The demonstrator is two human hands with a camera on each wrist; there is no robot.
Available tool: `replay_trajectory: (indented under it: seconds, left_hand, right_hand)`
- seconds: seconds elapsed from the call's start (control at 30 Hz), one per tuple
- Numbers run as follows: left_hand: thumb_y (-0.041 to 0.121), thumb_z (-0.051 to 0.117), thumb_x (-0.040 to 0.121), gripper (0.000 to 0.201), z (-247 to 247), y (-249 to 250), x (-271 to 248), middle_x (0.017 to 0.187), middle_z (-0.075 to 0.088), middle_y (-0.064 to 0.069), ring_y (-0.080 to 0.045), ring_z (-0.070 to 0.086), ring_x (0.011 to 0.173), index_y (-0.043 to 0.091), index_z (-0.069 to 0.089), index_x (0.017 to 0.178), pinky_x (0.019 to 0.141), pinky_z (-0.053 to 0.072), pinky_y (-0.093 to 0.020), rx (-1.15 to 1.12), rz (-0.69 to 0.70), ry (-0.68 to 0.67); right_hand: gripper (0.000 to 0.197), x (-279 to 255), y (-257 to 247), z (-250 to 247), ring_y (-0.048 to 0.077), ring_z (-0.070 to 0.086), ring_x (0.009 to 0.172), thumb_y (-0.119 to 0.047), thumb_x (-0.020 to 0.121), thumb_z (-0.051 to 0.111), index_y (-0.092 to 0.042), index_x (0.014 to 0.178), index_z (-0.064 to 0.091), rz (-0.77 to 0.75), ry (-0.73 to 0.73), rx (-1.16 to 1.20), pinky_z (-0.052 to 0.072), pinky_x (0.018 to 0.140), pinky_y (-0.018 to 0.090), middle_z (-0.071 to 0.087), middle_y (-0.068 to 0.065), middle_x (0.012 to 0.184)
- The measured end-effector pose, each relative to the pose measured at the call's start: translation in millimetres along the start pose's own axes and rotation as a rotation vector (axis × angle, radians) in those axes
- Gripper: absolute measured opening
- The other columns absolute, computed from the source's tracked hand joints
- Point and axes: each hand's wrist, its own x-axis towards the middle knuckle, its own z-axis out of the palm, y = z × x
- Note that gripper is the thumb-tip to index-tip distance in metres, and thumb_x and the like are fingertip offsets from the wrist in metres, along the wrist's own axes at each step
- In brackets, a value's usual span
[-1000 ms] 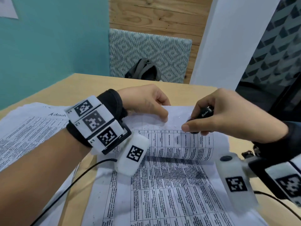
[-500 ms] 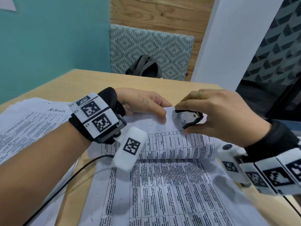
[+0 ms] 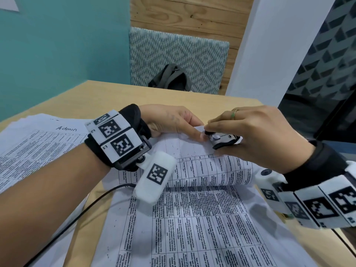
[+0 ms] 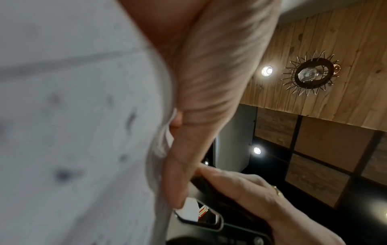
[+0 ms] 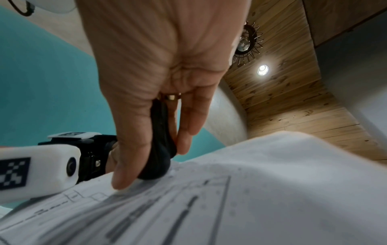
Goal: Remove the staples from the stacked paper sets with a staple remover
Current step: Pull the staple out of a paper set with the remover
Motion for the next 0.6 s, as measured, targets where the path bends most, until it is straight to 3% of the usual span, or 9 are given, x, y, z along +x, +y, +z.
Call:
replay_trajectory:
  seconds: [0.17, 0.3, 0.6]
  left_hand:
    - [0.002, 0.058, 0.080, 0.024, -1.5, -3.2, 2.1, 0.084, 0.073, -0.001, -0.004, 0.066, 0.077, -0.007, 0.063, 0.102, 0.070, 0.049, -0.011, -0.017, 0.010, -0.018]
    - [0.006, 0.061, 0.073, 0.032, -2.5, -6.6, 4.1, 0.092, 0.071, -0.005, -0.006, 0.065, 0.084, -0.007, 0.063, 0.103, 0.078, 0.049, -0.012, -0.011, 0.028, -0.035]
    - [0.007, 0.061, 0.078, 0.027, -5.6, -6.3, 4.5, 0.098, 0.071, -0.011, -0.010, 0.064, 0.088, -0.004, 0.065, 0.103, 0.083, 0.051, -0.016, 0.017, 0.021, -0.036]
  right_hand:
    - [0.027, -1.0, 2.2, 4.6, 0.023, 0.066, 0.061, -0.031, 0.061, 0.072, -0.015, 0.083, 0.075, -0.026, -0.011, -0.033, 0.051, 0.046, 0.035, 0.072, -0.002, 0.078]
    - [0.021, -0.5, 3.2, 5.6, 0.025, 0.063, 0.061, -0.030, 0.067, 0.069, -0.016, 0.081, 0.074, -0.041, -0.047, -0.040, 0.050, 0.047, 0.034, 0.069, -0.001, 0.073]
    - [0.021, 0.0, 2.0, -0.4, 0.023, 0.064, 0.060, -0.034, 0.070, 0.068, -0.017, 0.081, 0.074, -0.025, -0.048, -0.040, 0.048, 0.046, 0.030, 0.069, -0.003, 0.071]
